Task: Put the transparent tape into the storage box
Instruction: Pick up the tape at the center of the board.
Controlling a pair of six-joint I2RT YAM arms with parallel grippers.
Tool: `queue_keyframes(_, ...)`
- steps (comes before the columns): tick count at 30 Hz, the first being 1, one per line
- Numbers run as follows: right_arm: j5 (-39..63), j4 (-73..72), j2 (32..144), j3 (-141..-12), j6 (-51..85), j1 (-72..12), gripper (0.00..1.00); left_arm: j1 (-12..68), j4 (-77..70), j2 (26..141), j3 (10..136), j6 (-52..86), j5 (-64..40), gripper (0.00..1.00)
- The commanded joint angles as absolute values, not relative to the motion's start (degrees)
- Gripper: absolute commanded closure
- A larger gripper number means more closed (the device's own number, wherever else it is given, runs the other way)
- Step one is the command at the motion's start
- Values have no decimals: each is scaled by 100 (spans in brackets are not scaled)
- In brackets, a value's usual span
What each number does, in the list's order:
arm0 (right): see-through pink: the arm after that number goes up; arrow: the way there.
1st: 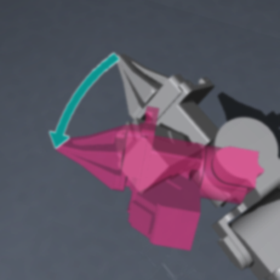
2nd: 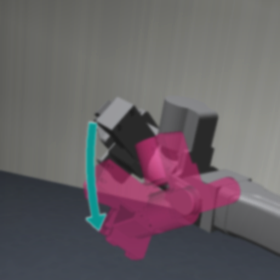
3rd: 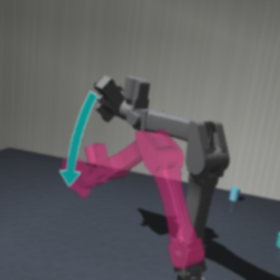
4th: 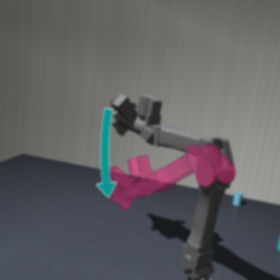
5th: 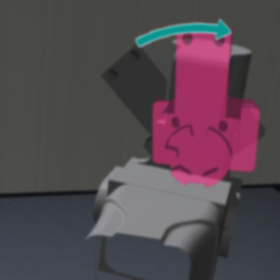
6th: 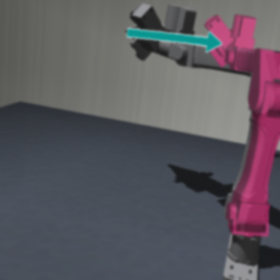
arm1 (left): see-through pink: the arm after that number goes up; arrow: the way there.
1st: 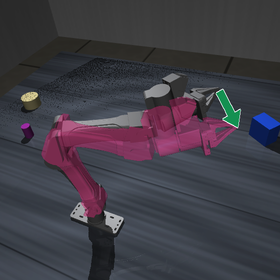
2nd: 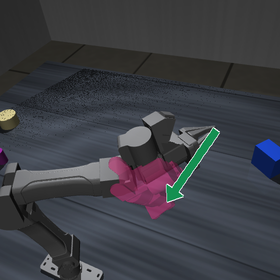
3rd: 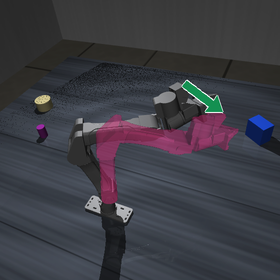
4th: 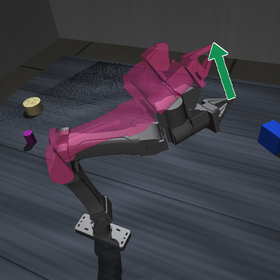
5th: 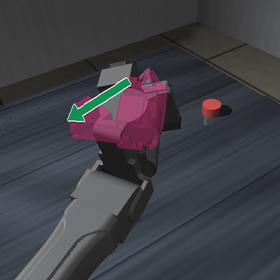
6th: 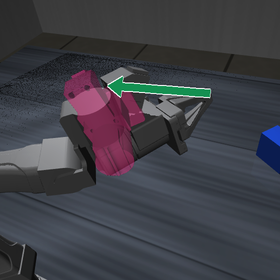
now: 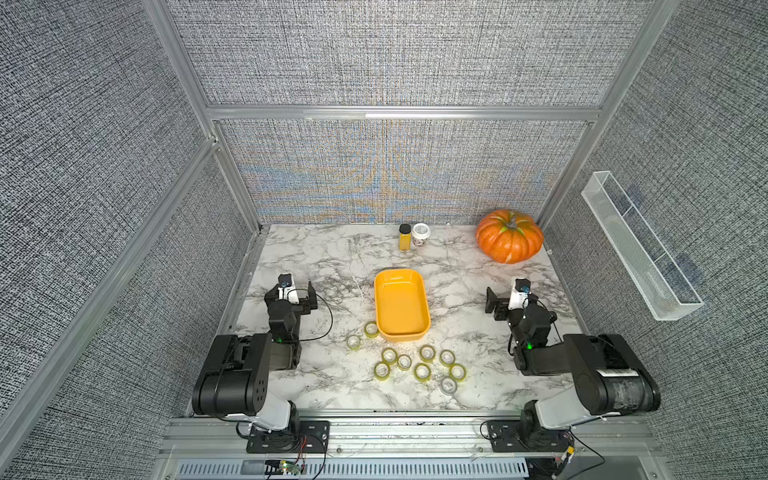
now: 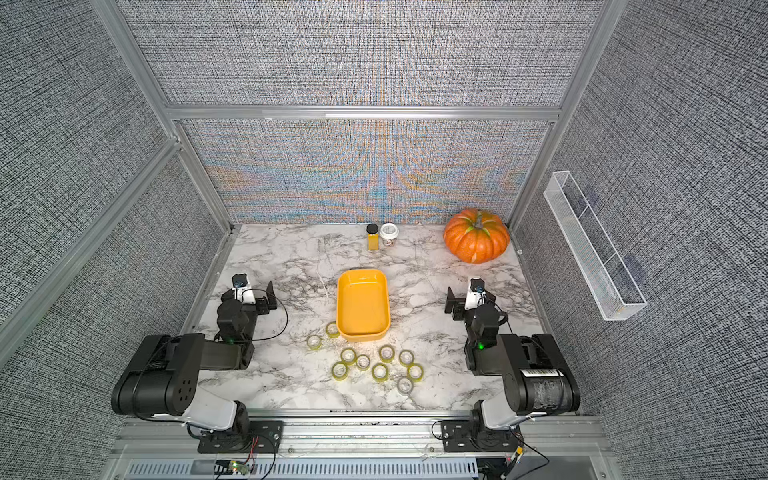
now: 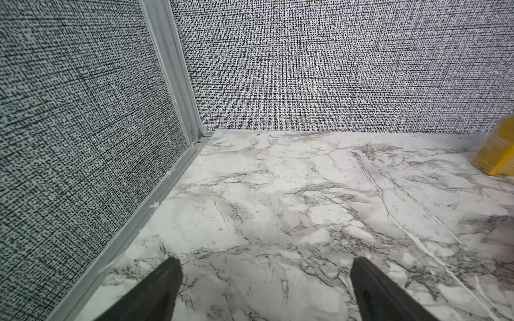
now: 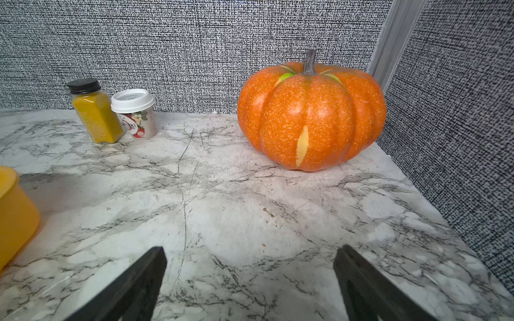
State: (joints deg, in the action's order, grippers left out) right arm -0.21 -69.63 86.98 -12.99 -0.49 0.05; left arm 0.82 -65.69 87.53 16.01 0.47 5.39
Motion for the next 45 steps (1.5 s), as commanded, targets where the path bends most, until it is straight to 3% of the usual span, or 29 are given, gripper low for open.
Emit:
queue_keyframes(1,-83,-7040,8684,-1318,-35,9,1,66,-6657,8719,1609,51,465,1)
queue_keyframes(28,-221,-6956,8643,-1351,4,0,1,39,-6651,8710,1614,70,448,1)
queue_keyframes(31,-591,-5908,8247,-1765,105,-51,1,48,-5958,8396,1879,134,696,0)
queue_keyframes(37,-1698,-2498,7779,-3538,740,-80,1,53,-2625,7473,3304,1200,1558,1)
queue_keyframes(40,-1376,-1374,7675,-4032,984,-94,1,51,-1532,7141,3595,2129,1599,0)
queue_keyframes(45,-499,-164,7230,-4277,1426,-340,2,159,-586,6684,3509,2752,437,0)
